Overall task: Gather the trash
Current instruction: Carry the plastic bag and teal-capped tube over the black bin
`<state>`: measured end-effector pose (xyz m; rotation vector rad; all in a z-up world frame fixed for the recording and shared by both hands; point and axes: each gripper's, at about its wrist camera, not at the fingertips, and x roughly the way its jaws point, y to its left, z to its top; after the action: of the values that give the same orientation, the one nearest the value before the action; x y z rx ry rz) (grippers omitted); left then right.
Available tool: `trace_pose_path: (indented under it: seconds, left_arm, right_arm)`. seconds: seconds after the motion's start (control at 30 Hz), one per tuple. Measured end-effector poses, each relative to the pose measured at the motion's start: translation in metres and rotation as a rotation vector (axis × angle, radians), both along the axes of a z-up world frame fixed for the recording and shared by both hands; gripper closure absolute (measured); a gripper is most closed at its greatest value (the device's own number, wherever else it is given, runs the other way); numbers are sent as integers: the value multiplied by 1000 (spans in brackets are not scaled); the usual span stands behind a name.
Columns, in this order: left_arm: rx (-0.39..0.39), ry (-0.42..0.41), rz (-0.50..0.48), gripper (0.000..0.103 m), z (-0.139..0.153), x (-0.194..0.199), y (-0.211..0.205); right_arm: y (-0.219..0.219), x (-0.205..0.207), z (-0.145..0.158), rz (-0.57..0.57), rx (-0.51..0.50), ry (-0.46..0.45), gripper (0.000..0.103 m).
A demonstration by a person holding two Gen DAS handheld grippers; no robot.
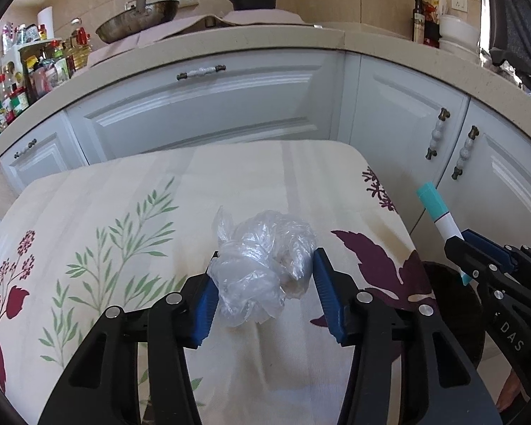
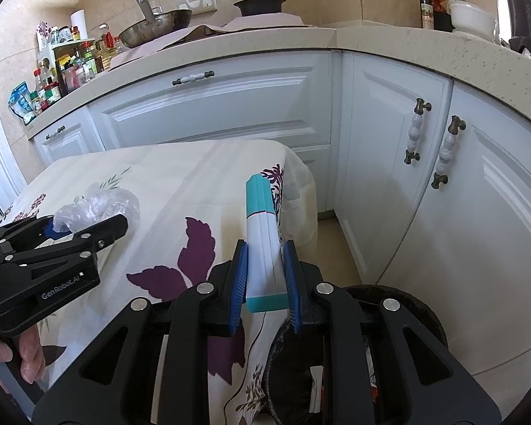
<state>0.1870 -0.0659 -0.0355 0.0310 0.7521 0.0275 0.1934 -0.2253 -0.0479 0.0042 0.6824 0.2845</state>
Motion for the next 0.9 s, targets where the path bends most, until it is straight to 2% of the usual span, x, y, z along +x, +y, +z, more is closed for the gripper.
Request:
trace_pose_path:
  seconds: [0.57,0.9]
  left_arm:
    - [-40,-109,13,53,39,-52,11]
    - [-48,-145,-27,53,50,-79,-1]
  right_arm:
    - [1,-53,41,-7,8,-89,83]
    - [-11,-83,50,-40,6,-111,83]
